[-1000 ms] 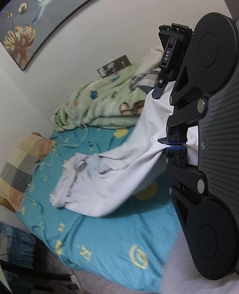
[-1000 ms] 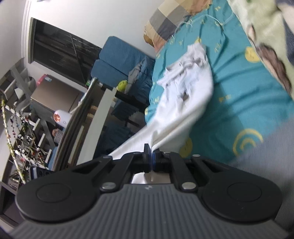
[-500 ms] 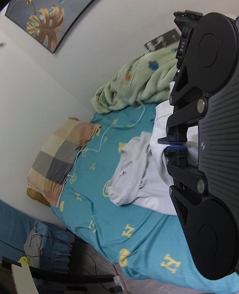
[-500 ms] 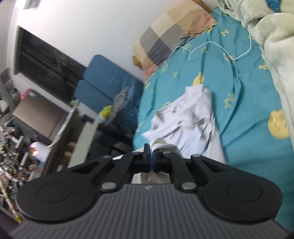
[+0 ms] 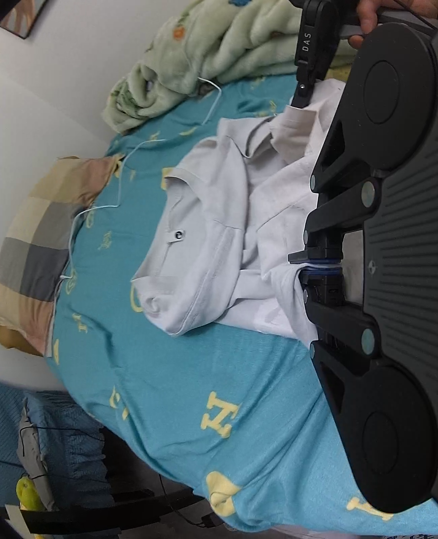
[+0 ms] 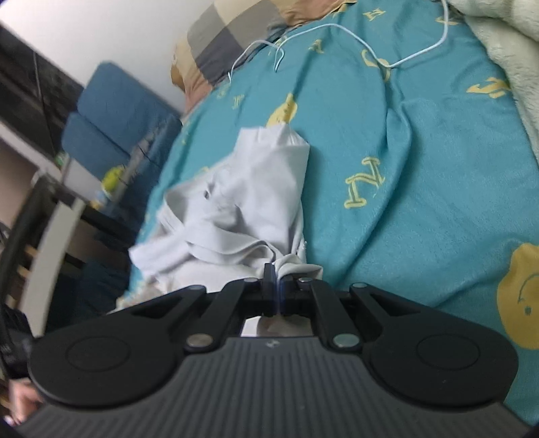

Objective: Fold clothes
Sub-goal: 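Grasp the hem with the right gripper while the left holds, fold hem toward collar, then open both grippers and release the folded shirt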

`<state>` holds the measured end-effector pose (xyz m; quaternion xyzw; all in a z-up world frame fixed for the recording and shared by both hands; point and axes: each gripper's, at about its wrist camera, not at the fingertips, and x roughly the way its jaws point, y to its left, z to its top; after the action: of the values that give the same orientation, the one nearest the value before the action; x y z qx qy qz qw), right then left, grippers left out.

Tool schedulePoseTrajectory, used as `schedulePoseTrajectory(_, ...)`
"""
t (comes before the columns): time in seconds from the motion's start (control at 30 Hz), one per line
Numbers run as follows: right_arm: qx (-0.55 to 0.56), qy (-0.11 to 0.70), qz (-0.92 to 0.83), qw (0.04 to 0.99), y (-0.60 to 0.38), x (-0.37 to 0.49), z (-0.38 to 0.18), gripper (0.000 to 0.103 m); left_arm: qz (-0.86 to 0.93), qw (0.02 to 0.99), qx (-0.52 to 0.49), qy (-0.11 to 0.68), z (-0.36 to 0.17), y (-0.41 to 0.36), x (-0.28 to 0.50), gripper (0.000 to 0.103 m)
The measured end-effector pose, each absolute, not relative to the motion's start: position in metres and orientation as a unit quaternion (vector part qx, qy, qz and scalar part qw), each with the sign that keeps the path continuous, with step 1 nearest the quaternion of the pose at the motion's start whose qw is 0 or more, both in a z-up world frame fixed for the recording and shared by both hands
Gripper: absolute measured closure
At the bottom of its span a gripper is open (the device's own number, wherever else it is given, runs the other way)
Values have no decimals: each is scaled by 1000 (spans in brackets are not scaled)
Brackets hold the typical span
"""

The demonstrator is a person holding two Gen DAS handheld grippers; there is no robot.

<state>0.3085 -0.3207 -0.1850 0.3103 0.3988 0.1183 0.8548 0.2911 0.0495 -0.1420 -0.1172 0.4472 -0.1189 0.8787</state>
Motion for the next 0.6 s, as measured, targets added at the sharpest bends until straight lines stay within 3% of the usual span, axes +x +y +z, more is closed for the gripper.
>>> schedulePoseTrajectory(0.1, 294, 392, 113, 864, -316, 304, -182, 97, -118, 881, -111, 446, -142, 48, 288, 90)
schedulePoseTrajectory(0.27, 304, 378, 99, 869, -321, 285, -164, 95, -102, 893, -93, 428, -119, 43, 257, 53)
schedulePoseTrajectory(0.4, 321, 368, 99, 867, -327, 262, -149, 89, -94, 901, -87, 415, -97, 38, 216, 34)
schedulePoseTrajectory(0.47, 324, 359, 99, 870, -328, 246, -140, 56, -99, 903, -91, 408, -88, 35, 194, 29)
schedulePoseTrajectory(0.53, 326, 350, 98, 873, -330, 227, -132, 37, -103, 904, -99, 402, -79, 33, 172, 26)
schedulePoseTrajectory(0.6, 330, 346, 102, 872, -328, 210, -124, 37, -107, 903, -116, 400, -74, 33, 153, 24)
